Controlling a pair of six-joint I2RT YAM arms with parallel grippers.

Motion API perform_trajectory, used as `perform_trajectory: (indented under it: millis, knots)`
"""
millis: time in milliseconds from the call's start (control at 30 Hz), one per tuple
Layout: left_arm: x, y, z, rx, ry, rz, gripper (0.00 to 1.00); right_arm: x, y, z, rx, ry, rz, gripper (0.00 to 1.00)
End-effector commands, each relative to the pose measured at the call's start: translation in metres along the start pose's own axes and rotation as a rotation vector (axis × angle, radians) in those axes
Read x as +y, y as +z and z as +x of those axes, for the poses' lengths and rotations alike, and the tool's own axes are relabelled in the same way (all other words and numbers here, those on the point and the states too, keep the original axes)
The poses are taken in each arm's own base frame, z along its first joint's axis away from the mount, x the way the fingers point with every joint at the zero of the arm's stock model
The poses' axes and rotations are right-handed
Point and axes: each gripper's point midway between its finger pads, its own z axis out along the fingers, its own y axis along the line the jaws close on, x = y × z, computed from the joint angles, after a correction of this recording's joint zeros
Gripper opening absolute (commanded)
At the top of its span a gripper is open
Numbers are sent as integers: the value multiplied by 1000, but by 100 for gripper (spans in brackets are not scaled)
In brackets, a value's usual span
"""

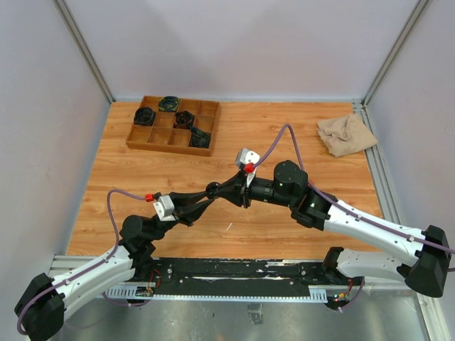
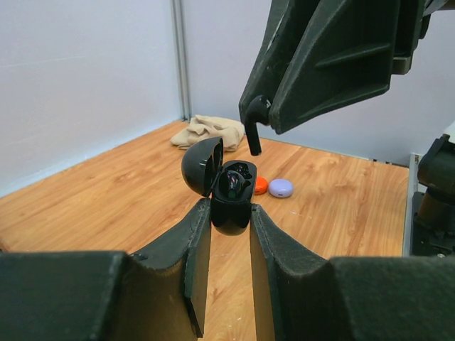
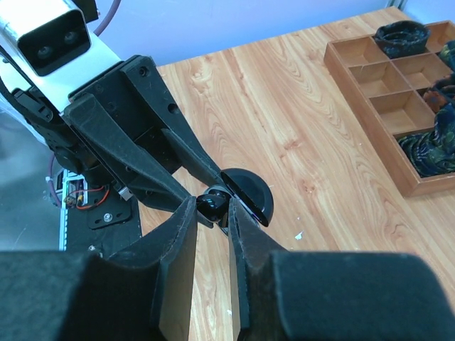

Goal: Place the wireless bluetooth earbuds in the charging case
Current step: Place the earbud in the charging case.

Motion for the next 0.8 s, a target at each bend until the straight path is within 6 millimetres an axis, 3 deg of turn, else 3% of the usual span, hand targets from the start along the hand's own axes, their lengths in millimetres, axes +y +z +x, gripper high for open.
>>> perform_trajectory:
  millis: [0, 767]
  knots:
    - [-3, -1, -5, -32, 18, 16, 0, 9, 6, -4, -32, 15, -39, 13]
    - [-3, -3, -10, -55, 11, 8, 0, 1, 11, 17, -5, 39, -3, 13]
